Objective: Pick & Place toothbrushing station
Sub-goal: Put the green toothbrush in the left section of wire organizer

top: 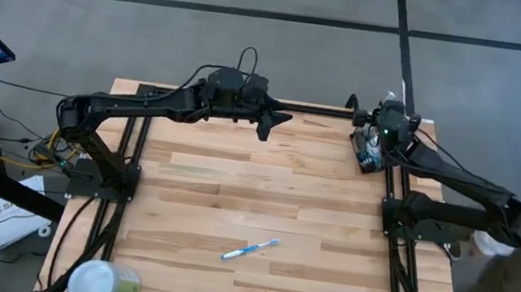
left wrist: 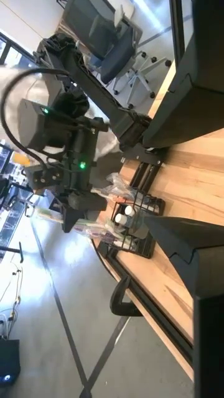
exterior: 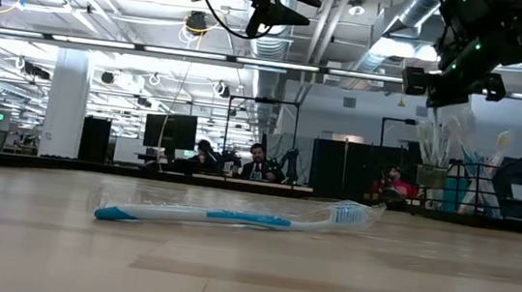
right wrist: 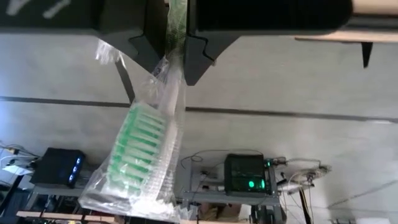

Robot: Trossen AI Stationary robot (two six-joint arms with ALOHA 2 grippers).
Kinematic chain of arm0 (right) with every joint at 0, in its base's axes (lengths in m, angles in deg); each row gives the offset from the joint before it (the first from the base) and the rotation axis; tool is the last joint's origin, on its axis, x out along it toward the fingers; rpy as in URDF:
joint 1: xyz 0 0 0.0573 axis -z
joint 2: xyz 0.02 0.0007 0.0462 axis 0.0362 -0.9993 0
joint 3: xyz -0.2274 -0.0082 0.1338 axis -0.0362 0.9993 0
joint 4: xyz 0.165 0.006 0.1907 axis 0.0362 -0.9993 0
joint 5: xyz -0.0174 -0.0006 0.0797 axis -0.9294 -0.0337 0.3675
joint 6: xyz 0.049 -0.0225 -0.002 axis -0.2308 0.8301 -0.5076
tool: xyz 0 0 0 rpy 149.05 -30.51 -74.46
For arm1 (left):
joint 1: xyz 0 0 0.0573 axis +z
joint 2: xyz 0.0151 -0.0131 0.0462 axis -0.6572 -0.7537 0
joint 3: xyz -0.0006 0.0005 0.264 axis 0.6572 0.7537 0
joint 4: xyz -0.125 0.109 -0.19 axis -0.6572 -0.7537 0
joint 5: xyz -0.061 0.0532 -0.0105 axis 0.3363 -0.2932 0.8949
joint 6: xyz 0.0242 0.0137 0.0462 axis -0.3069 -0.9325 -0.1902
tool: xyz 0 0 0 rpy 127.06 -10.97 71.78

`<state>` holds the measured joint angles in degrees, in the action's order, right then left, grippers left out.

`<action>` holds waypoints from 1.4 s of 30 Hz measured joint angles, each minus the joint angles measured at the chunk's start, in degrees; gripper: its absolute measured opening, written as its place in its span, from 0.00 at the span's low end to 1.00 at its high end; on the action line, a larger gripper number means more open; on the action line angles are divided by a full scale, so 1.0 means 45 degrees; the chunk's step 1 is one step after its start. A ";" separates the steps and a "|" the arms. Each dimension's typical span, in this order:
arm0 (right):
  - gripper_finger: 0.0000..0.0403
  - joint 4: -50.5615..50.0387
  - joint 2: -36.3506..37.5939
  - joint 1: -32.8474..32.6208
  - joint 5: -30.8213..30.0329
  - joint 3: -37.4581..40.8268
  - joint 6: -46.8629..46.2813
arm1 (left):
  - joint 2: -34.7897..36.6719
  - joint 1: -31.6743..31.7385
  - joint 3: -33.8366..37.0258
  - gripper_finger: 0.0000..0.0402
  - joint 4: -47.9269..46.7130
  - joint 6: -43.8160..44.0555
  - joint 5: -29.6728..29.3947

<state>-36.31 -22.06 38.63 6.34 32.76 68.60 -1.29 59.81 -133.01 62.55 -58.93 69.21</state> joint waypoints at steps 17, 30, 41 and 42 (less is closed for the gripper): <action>0.04 0.1421 -0.1472 0.0530 -0.0051 0.0516 -0.0303 | 0.0000 0.0000 0.0000 0.46 -0.0013 0.0000 0.0005; 0.04 0.2677 -0.1378 0.0168 -0.0190 0.0511 0.0438 | 0.0000 0.0000 0.0000 0.46 -0.0024 0.0000 0.0002; 0.04 0.2632 -0.1408 0.0416 -0.0770 0.0511 0.0483 | 0.0000 0.0000 0.0000 0.46 -0.0021 0.0000 0.0003; 0.04 0.2642 -0.1449 0.0418 -0.0772 0.0511 0.0483 | 0.0000 0.0000 0.0000 0.46 -0.0023 0.0000 0.0005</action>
<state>-24.42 -28.58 40.51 2.87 35.06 70.78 -1.29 59.81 -133.01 62.44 -58.93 69.23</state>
